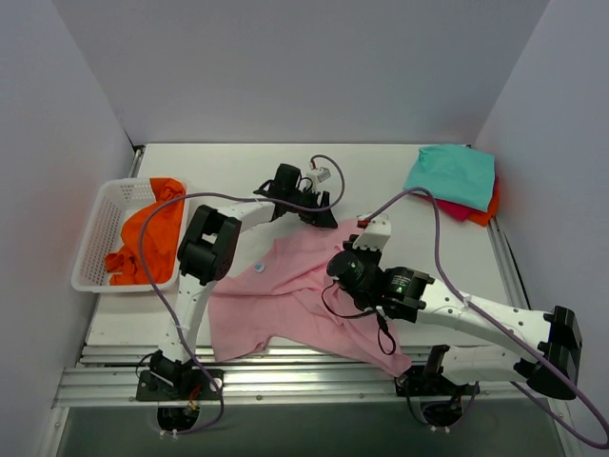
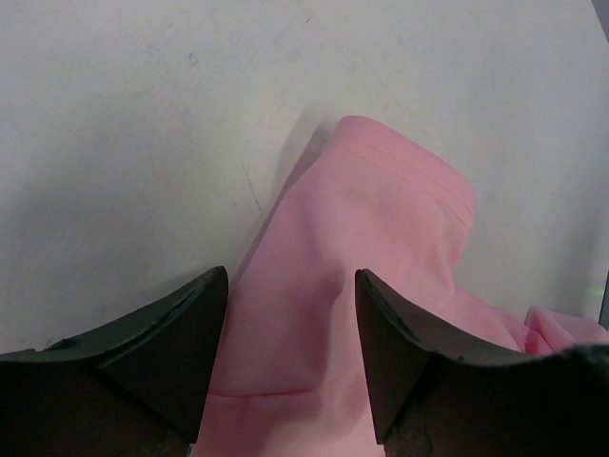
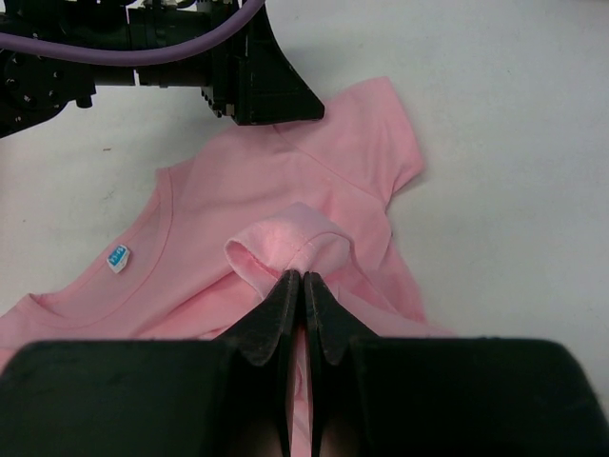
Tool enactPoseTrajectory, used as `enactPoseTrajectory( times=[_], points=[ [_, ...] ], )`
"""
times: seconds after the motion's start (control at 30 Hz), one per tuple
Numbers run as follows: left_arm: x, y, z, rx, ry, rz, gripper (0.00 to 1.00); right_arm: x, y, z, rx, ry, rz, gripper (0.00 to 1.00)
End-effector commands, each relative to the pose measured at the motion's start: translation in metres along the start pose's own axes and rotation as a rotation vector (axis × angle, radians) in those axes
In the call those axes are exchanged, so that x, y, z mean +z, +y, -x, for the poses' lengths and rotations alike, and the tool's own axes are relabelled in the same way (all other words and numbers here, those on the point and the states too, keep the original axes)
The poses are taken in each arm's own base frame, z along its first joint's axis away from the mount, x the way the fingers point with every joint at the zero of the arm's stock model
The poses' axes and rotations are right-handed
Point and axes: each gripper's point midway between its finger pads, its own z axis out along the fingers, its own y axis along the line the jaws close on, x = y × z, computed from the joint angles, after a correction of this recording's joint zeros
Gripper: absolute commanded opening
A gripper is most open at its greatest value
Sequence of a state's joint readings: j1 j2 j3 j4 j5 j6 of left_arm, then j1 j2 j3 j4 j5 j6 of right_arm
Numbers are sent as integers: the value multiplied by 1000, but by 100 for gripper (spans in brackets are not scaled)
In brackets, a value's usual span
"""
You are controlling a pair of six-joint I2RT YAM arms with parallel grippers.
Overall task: Fold and stack the t-shirts
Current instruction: Flatten out the tshirt
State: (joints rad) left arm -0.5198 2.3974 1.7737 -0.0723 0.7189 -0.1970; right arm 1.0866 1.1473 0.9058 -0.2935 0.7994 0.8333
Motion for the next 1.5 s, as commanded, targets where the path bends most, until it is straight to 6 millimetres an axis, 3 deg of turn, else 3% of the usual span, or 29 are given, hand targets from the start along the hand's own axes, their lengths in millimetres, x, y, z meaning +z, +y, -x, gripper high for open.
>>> enactPoseTrajectory(
  times=[0.0,0.3,0.37,0.4,0.43,0.57,0.7,0.8,0.83,0.87,0.93,0.97,1.0,1.03,1.1,1.13,1.2,1.23,1.3,1.33,1.4,1.43,1.47],
  points=[
    [-4,1,-22,-17,54,1,66,1,-4,2,2,-15,-12,0],
    [1,-5,-36,-3,89,16,63,3,-6,-3,7,-6,-13,0],
    [3,-1,-42,-15,106,33,43,3,-6,-2,10,-6,-11,0],
    [4,1,-41,-15,108,46,25,3,-6,-2,9,-8,-12,0],
    [6,3,-42,-18,111,55,19,4,-7,-2,10,-7,-14,0],
    [9,10,-42,-19,109,100,3,4,-8,-1,14,-8,-11,0],
    [-1,7,-24,-19,49,146,2,3,-9,6,12,-21,-12,0],
    [-27,-2,5,-2,-28,236,2,-4,-6,31,20,-63,-9,0],
    [-46,-16,21,18,-66,258,2,-8,-7,41,22,-82,-11,0],
    [-59,-18,31,25,-101,313,2,-17,-4,60,51,-112,8,0],
    [-86,-32,46,40,-151,363,2,-26,-5,78,49,-144,21,0],
    [-115,-53,63,67,-210,382,2,-33,-7,90,62,-166,30,0],
    [-132,-57,73,73,-252,453,2,-40,-7,102,71,-186,40,0],
    [-164,-85,89,103,-312,467,2,-46,-10,109,75,-198,42,0],
    [-192,-102,90,127,-348,535,2,-59,-16,129,108,-237,49,0],
    [-220,-128,103,154,-417,537,2,-63,-19,134,101,-245,55,0],
    [-246,-150,104,168,-446,565,2,-78,-21,151,125,-271,92,0],
    [-270,-175,111,193,-508,574,2,-89,-23,160,127,-289,127,0],
    [-291,-198,108,216,-533,579,2,-105,-17,174,152,-312,217,0],
    [-312,-224,108,239,-584,565,2,-113,-16,179,159,-321,257,0],
    [-331,-246,100,254,-606,552,2,-133,-19,192,164,-351,356,0],
    [-353,-265,99,268,-658,526,2,-146,-27,204,198,-381,390,0],
    [-361,-282,95,282,-677,492,2,-152,-31,209,189,-401,408,0]
  ],
)
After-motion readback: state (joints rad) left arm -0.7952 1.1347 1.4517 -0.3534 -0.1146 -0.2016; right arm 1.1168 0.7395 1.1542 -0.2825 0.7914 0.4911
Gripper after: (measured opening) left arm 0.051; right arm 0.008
